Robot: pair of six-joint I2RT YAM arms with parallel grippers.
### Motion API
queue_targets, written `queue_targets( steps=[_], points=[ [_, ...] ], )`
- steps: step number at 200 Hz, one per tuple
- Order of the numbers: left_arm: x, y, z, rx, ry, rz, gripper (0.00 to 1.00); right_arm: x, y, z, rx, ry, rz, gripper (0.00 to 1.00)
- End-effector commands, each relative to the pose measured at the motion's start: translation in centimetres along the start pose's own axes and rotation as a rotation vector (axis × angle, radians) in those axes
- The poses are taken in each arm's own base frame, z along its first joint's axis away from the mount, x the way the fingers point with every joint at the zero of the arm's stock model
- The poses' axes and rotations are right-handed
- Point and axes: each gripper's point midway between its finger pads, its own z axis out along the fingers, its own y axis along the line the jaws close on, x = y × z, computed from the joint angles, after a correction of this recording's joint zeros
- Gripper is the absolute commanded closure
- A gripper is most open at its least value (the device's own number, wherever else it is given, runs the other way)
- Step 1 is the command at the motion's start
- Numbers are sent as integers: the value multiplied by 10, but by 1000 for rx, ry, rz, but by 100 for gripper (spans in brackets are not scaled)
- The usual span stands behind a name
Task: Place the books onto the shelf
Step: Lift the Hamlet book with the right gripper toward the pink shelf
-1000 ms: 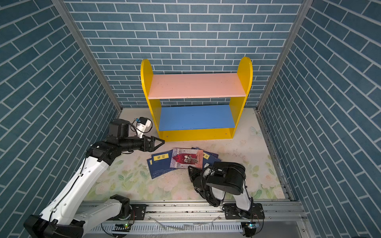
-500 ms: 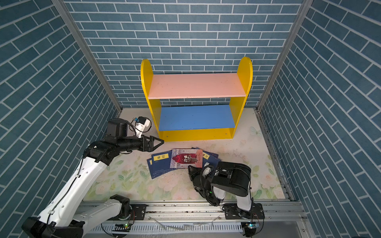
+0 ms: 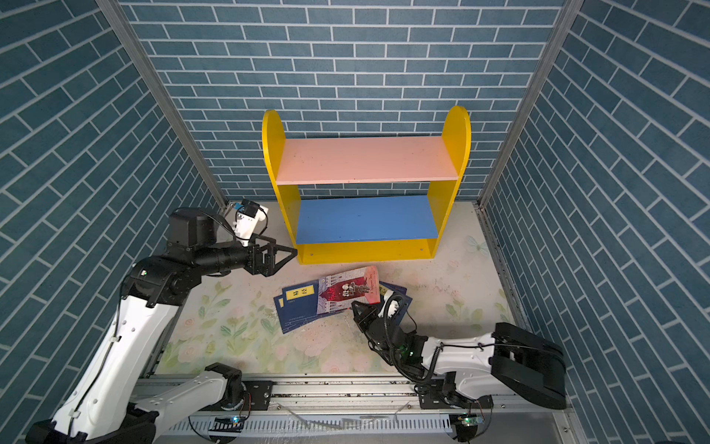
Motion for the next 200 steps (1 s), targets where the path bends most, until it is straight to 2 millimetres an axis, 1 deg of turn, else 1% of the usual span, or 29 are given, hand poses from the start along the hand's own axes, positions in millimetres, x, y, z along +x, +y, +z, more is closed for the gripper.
queue_targets(
  steps=[1,16,30,48,53,68,80,91,111,123,135,149,153,177,190,200],
  points=[
    [-13,-5,-17,-34,-17,86,0,-8,-10,-16,106,4,-149,100],
    [-15,4,-22,-92,-26,64,0,-11,3,-24,100,15,-178,100],
    [-8,28,-23,-199,-25,-10,0,-12,17,-31,98,37,-218,100],
    [19,71,-20,-333,-3,-180,0,-10,42,-37,81,63,-275,100],
    [29,83,-18,-357,7,-231,0,-10,49,-38,72,68,-286,100],
    [54,110,-16,-410,18,-367,0,-6,70,-38,39,85,-316,100],
    [67,122,-14,-433,7,-442,0,-4,87,-38,13,96,-339,100],
    [72,131,-18,-465,-15,-483,0,-1,103,-38,-10,114,-366,100],
    [72,139,-24,-507,-40,-511,0,0,136,-39,-56,134,-410,100],
    [69,139,-23,-500,-45,-508,0,0,157,-41,-81,137,-443,100],
    [66,138,-22,-489,-46,-505,0,-2,181,-43,-116,138,-466,100],
    [61,138,-23,-485,-65,-503,0,-6,205,-42,-147,144,-487,100],
    [60,138,-23,-487,-71,-501,0,-8,215,-43,-162,140,-493,100],
    [51,136,-26,-478,-95,-481,0,-17,259,-45,-233,131,-524,100],
    [46,134,-28,-473,-110,-470,0,-21,280,-45,-262,119,-544,100],
    [41,132,-29,-469,-119,-462,0,-24,293,-43,-275,113,-552,100]
  ],
)
